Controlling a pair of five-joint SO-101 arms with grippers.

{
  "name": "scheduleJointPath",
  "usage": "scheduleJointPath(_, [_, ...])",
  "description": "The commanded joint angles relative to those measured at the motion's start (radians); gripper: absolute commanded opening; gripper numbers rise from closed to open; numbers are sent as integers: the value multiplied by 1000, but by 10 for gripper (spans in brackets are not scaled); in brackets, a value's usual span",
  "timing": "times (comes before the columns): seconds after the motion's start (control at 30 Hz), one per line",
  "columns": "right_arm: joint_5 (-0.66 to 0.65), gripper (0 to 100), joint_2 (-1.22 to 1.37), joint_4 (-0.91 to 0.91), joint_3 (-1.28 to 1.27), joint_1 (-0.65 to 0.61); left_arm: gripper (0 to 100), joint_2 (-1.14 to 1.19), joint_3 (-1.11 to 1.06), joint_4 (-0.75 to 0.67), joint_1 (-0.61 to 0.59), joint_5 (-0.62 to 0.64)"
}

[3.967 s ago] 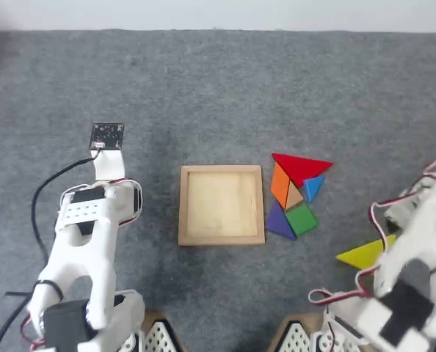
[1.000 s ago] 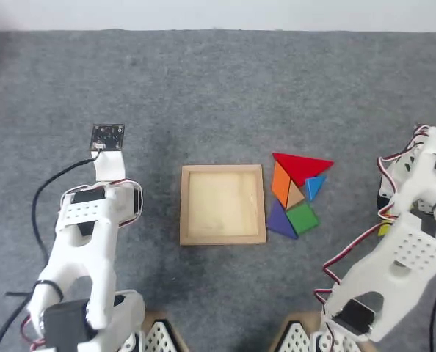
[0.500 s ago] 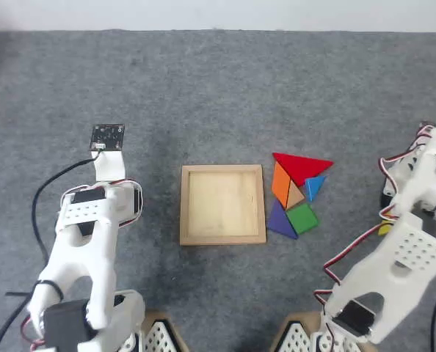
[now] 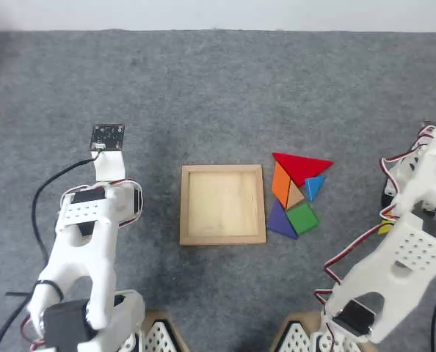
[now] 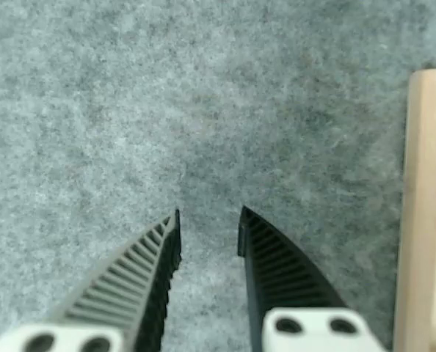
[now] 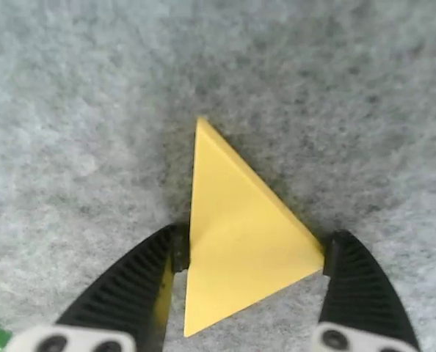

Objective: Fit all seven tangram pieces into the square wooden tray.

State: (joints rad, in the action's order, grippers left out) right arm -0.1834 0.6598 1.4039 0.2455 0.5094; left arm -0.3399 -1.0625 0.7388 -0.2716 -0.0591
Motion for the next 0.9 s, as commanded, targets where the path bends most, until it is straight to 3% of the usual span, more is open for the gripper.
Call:
scheduleJointPath(0.0, [14,213,-122,25,14,-13,123,-6,4,-21,5,-9])
scheduleJointPath(0.3, [14,213,-300,119,14,-81,123,-6,4,-21,5,-9])
scheduleJointPath(0.47, [20,245,-303,180,-35,-30,123,-6,4,-21,5,-9])
scheduleJointPath(0.63, [207,313,-303,117,-77,13,123,-6,5,-21,5,-48])
scheduleJointPath(0.87, [273,319,-246,33,-114,-56,123,-6,5,-21,5,-48])
